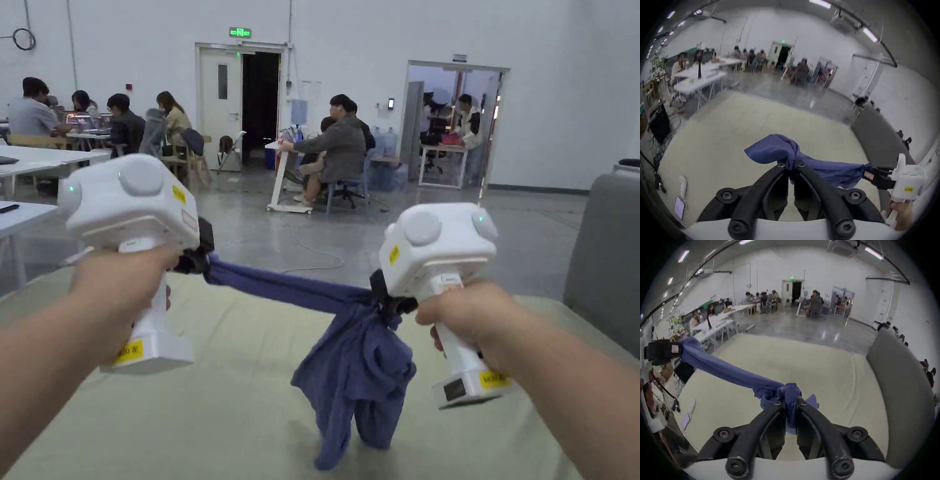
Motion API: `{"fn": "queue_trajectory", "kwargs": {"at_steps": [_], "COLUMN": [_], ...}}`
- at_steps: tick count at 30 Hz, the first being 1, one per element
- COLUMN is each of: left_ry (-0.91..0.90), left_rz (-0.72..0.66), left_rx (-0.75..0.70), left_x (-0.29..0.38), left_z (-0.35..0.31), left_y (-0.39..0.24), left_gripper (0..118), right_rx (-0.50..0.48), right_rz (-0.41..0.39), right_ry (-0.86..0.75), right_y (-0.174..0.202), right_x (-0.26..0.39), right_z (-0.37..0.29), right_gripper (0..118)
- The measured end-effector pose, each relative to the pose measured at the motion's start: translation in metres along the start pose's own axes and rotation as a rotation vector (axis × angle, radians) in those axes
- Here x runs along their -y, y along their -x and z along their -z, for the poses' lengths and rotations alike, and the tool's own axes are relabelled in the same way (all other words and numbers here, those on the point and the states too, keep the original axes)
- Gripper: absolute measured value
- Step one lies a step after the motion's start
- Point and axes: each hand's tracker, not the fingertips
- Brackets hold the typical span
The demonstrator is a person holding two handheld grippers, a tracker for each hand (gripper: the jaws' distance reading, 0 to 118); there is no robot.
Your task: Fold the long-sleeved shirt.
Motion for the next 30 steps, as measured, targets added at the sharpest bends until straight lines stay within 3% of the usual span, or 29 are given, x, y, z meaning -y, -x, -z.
{"fn": "queue_trajectory", "kwargs": {"at_steps": [3,7,12,17,21,24,30], "left_ry": [0.155,0.318,0.362,0.438,0.467,0.499,0.534], "left_rz": [-0.026,0.033,-0.015,-0.018,0.039,0.019,-0.018], "left_rx": [-0.02,-0.083,-0.017,0.043,-0.001,-0.023,-0.036], "left_x": [0.066,0.164,0.253,0.339,0.385,0.409,0.435], "left_z": [0.05,0.084,0.035,-0.028,-0.052,-0.056,-0.041], "left_y": [0.027,0.061,0.092,0.098,0.101,0.113,0.126], "left_gripper": [0,0,0,0,0,0,0], "right_rx": [-0.04,-0.113,-0.214,-0.208,-0.174,-0.189,-0.204], "right_rz": [0.065,0.122,0.067,-0.049,-0.03,0.036,0.127], "right_ry": [0.119,0.293,0.234,0.262,0.386,0.499,0.449], "right_y": [0.001,-0.001,0.005,0.033,0.039,0.038,0.035], "right_x": [0.063,0.161,0.243,0.324,0.379,0.412,0.421], "right_z": [0.068,0.107,0.059,0.002,0.005,0.011,0.012], "right_gripper": [7,7,6,6,4,4,4]}}
